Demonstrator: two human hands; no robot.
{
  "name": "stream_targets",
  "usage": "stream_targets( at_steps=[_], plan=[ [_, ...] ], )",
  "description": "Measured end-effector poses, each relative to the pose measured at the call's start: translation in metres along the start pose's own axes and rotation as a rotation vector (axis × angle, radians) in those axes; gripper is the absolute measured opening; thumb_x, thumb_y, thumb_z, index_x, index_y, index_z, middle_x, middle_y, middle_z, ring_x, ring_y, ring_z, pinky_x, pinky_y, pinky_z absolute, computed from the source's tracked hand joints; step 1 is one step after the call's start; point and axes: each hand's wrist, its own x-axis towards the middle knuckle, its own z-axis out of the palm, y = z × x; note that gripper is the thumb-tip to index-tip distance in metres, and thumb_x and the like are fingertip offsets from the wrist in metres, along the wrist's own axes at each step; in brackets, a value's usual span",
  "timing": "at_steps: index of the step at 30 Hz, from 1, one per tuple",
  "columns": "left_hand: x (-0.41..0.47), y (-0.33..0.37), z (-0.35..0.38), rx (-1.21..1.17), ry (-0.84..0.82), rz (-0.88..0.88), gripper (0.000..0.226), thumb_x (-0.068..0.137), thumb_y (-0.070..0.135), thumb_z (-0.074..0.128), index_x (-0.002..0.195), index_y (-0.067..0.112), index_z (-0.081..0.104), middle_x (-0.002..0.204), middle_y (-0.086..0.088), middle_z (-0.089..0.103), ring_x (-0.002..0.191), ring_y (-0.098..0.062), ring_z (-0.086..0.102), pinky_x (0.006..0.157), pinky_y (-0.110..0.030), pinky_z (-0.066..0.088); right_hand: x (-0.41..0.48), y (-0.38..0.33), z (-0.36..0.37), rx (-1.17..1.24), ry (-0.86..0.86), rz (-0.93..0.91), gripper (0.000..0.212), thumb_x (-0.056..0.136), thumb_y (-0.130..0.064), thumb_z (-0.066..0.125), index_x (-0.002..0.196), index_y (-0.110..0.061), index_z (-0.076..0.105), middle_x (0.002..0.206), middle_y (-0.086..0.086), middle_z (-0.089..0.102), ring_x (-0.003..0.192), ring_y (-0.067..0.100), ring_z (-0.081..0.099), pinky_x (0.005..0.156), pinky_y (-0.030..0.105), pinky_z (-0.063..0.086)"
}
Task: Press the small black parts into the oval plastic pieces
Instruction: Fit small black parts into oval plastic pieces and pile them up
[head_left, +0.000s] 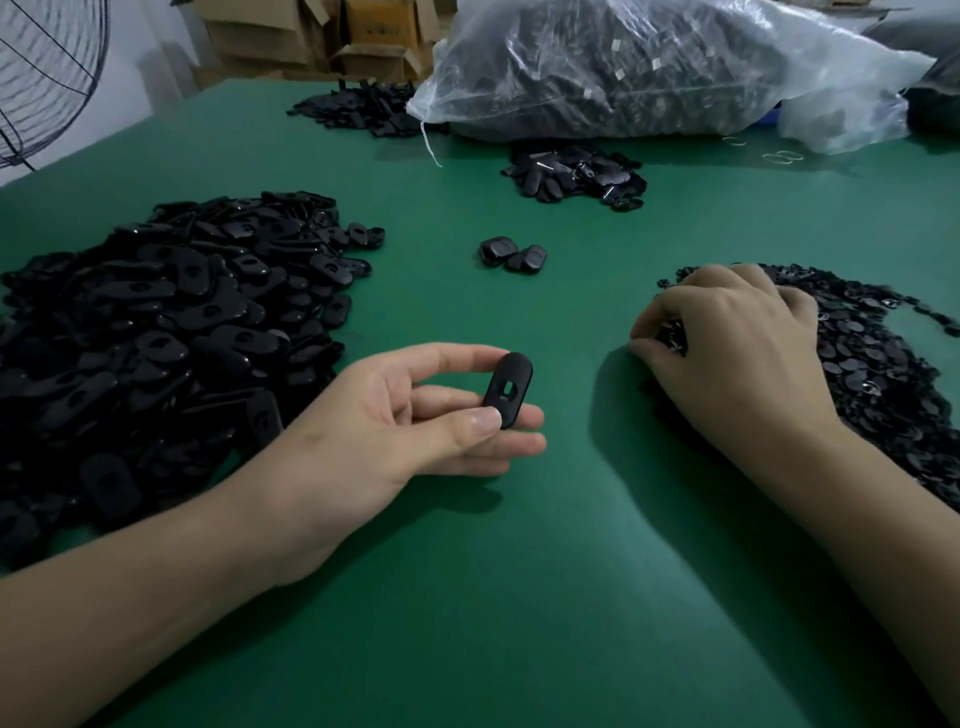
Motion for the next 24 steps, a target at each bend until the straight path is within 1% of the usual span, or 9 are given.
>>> stream_targets(
  at_steps=[3,5,7,8,9,12,15,19,24],
  plan=[
    [0.000,-0.001,0.002,-0.009,0.020,0.017,0.045,0.083,0.021,0.069,0.127,0.020,0.063,0.108,-0.009,0.079,0.098,-0.027,0.077,0.078,-0.025,0.061,0.001,0.000,0.004,0.018,0.043,-0.025,0.004,0.089,-0.029,0.074,0.093,-0.028,0.075,0.107,0.000,0.062,0.120,0.027,0.045,0.104,0.049,0.029],
    [-0.002,-0.001,0.003,-0.016,0.021,0.029,0.047,0.082,0.024,0.070,0.129,0.020,0.063,0.107,-0.009,0.079,0.096,-0.027,0.078,0.077,-0.025,0.061,0.001,-0.002,0.005,0.131,0.080,-0.078,0.005,0.089,-0.030,0.074,0.093,-0.027,0.073,0.097,-0.007,0.062,0.112,0.022,0.049,0.096,0.042,0.036],
    [-0.003,-0.001,0.003,-0.035,0.022,0.043,0.049,0.082,0.025,0.069,0.130,0.020,0.061,0.106,-0.009,0.079,0.095,-0.027,0.078,0.077,-0.024,0.061,-0.001,-0.005,0.003,0.397,0.076,-0.091,0.003,0.089,-0.031,0.074,0.089,-0.029,0.071,0.086,-0.018,0.065,0.094,0.007,0.057,0.083,0.023,0.041],
    [-0.003,-0.001,0.004,-0.044,0.024,0.050,0.050,0.082,0.025,0.069,0.131,0.020,0.061,0.106,-0.009,0.079,0.094,-0.027,0.078,0.077,-0.024,0.061,-0.003,-0.008,0.002,0.567,0.039,-0.072,0.004,0.090,-0.030,0.074,0.087,-0.028,0.071,0.083,-0.017,0.069,0.084,0.001,0.061,0.076,0.016,0.043],
    [-0.003,-0.001,0.004,-0.052,0.027,0.058,0.049,0.083,0.024,0.069,0.131,0.020,0.061,0.105,-0.010,0.079,0.093,-0.027,0.078,0.077,-0.024,0.061,-0.006,-0.012,0.001,0.752,-0.024,-0.044,0.005,0.090,-0.027,0.074,0.087,-0.026,0.071,0.082,-0.013,0.073,0.077,0.001,0.064,0.072,0.014,0.045],
    [-0.002,-0.002,0.003,-0.061,0.044,0.081,0.045,0.085,0.020,0.067,0.130,0.019,0.061,0.104,-0.010,0.079,0.092,-0.027,0.078,0.078,-0.023,0.060,-0.015,-0.025,-0.001,1.278,-0.259,0.054,0.006,0.087,-0.019,0.075,0.090,-0.016,0.071,0.083,0.006,0.078,0.067,0.012,0.066,0.067,0.021,0.053],
    [-0.002,-0.003,0.002,-0.035,0.083,0.114,0.045,0.086,0.019,0.067,0.131,0.021,0.061,0.103,-0.008,0.080,0.092,-0.026,0.078,0.081,-0.022,0.059,-0.020,-0.033,-0.001,1.555,-0.429,0.110,0.017,0.077,-0.023,0.074,0.090,-0.014,0.069,0.087,0.014,0.077,0.067,0.015,0.064,0.071,0.022,0.056],
    [-0.002,-0.003,0.003,-0.013,0.134,0.150,0.044,0.086,0.016,0.068,0.129,0.024,0.062,0.099,-0.009,0.080,0.089,-0.026,0.079,0.082,-0.022,0.059,-0.023,-0.038,-0.001,1.690,-0.548,0.129,0.018,0.073,-0.019,0.075,0.090,-0.014,0.068,0.096,0.018,0.077,0.075,0.017,0.071,0.075,0.024,0.058],
    [-0.001,-0.003,0.003,-0.021,0.151,0.141,0.045,0.086,0.017,0.067,0.130,0.021,0.060,0.099,-0.007,0.080,0.089,-0.026,0.079,0.081,-0.021,0.059,-0.024,-0.040,-0.001,1.687,-0.567,0.172,0.026,0.070,-0.020,0.076,0.093,-0.011,0.068,0.099,0.018,0.077,0.080,0.017,0.074,0.077,0.023,0.059]
  ],
)
